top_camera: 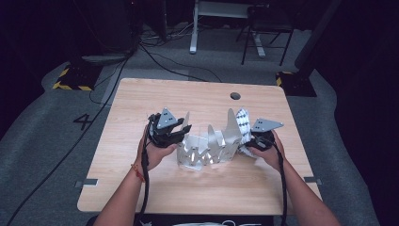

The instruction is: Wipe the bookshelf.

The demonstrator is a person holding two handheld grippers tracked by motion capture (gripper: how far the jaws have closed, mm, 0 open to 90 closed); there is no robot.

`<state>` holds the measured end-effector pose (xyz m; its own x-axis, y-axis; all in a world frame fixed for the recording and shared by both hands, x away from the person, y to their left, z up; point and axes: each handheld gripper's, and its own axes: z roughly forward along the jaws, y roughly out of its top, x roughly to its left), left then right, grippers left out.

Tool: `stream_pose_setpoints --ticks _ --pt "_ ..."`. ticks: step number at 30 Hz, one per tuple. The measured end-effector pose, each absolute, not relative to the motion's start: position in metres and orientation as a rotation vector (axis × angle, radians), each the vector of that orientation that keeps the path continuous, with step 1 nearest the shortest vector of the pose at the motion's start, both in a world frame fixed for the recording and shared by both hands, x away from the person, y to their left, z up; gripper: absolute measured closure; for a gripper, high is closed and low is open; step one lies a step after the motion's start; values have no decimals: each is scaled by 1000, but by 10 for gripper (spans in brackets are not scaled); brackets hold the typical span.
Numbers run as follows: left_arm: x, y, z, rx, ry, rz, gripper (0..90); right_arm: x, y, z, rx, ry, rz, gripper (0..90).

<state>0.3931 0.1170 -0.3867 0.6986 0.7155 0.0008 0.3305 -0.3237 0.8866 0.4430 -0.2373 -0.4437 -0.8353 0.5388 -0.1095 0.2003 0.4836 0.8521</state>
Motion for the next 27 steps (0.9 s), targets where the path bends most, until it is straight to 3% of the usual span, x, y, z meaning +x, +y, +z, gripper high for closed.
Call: stream_pose_setpoints --ticks 13,20,27 --pt "393 118 -387 1924 800 493 612 463 -226 -490 708 2580 1123 747" --pt "391 118 -387 1922 796 496 610 448 -232 -480 630 2601 1134 747" --pt "392 117 -387 1921 796 493 610 423 -245 -437 540 2460 1274 746"
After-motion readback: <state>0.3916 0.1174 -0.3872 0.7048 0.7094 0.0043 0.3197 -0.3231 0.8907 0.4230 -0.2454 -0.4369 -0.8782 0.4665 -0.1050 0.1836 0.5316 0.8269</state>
